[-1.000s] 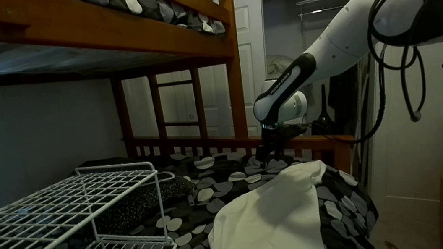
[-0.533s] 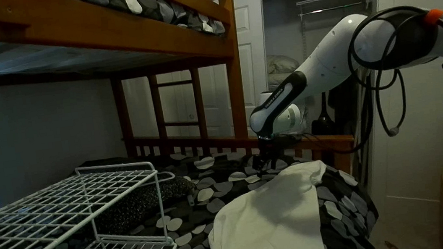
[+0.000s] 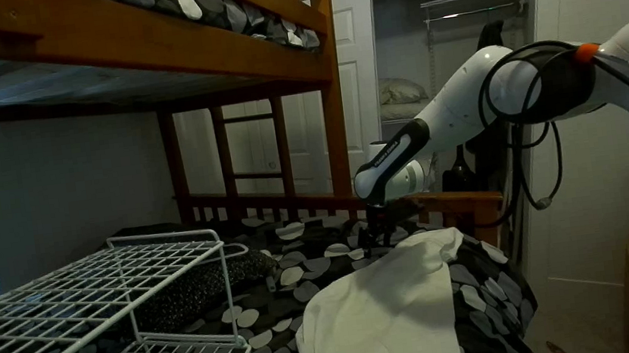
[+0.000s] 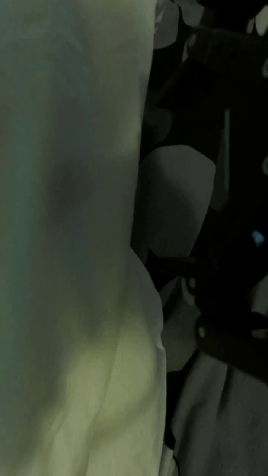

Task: Straighten the pillow case on the bed

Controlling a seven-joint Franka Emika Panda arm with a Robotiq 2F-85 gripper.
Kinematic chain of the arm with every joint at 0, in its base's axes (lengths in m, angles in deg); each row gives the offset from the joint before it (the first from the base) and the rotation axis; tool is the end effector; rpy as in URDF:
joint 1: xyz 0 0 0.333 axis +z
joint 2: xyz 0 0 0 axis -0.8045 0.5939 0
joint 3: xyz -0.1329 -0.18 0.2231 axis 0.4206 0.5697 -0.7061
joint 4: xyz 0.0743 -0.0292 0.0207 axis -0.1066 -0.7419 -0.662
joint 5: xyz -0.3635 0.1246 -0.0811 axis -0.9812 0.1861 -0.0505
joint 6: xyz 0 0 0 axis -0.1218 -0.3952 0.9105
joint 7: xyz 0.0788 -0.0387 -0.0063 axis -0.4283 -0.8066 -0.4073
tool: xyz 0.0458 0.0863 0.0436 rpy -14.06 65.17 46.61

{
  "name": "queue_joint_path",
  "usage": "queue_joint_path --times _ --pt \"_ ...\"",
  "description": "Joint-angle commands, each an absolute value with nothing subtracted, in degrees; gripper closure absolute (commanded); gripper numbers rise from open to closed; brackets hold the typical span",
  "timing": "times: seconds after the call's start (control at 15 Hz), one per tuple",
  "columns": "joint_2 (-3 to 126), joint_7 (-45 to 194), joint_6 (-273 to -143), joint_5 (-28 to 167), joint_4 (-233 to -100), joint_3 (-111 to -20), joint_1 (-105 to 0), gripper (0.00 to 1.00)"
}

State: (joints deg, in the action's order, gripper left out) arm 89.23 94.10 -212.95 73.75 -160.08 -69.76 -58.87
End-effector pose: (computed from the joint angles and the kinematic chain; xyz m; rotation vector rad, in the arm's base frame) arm 0.7290 -0.0620 0.2288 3.1082 0.2534 0.2710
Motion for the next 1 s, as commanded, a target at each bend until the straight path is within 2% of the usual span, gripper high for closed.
queue_joint_path --times 0.0,0.47,0.93 --pt "93.1 95.3 -215.5 74.0 -156.9 -71.3 -60.5 0.0" --pt "97.1 96.8 -216.4 72.8 -154.4 -71.2 -60.7 0.0" --pt "95.3 93.0 -206.7 69.9 -154.0 -68.2 -58.4 0.0"
